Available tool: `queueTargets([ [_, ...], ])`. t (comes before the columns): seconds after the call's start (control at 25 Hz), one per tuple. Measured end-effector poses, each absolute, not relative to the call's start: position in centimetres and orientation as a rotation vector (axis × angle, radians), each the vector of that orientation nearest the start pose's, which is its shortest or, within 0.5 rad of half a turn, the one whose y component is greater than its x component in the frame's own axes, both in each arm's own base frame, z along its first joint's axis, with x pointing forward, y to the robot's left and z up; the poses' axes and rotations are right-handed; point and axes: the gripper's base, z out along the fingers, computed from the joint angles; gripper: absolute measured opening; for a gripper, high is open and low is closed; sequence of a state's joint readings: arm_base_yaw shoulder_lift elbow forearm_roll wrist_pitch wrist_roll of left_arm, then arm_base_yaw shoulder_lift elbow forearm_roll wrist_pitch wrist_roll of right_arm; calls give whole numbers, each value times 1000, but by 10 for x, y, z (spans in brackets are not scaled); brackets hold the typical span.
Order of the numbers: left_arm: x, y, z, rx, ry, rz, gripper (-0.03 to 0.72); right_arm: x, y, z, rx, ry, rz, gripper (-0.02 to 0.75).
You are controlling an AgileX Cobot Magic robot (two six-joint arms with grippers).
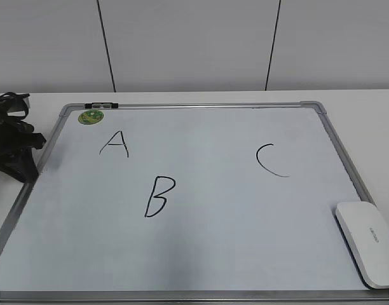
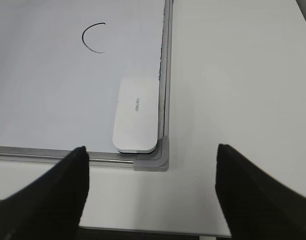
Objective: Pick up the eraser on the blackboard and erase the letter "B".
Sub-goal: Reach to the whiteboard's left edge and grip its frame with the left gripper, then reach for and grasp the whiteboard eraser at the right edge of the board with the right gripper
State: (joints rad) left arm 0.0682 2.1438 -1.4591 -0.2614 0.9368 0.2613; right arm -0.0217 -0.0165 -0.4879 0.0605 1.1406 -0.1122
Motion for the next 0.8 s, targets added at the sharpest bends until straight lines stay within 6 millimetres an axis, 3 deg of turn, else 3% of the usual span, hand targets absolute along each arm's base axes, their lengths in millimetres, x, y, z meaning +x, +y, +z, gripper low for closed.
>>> queueTargets([
  [0.2,411,3,128,91,3054,-309,41,-10,5,268,-102,2116,-6,587],
  [0.8,411,3,127,84,3067,-314,35,-10,7,268,-103,2115,15,587],
])
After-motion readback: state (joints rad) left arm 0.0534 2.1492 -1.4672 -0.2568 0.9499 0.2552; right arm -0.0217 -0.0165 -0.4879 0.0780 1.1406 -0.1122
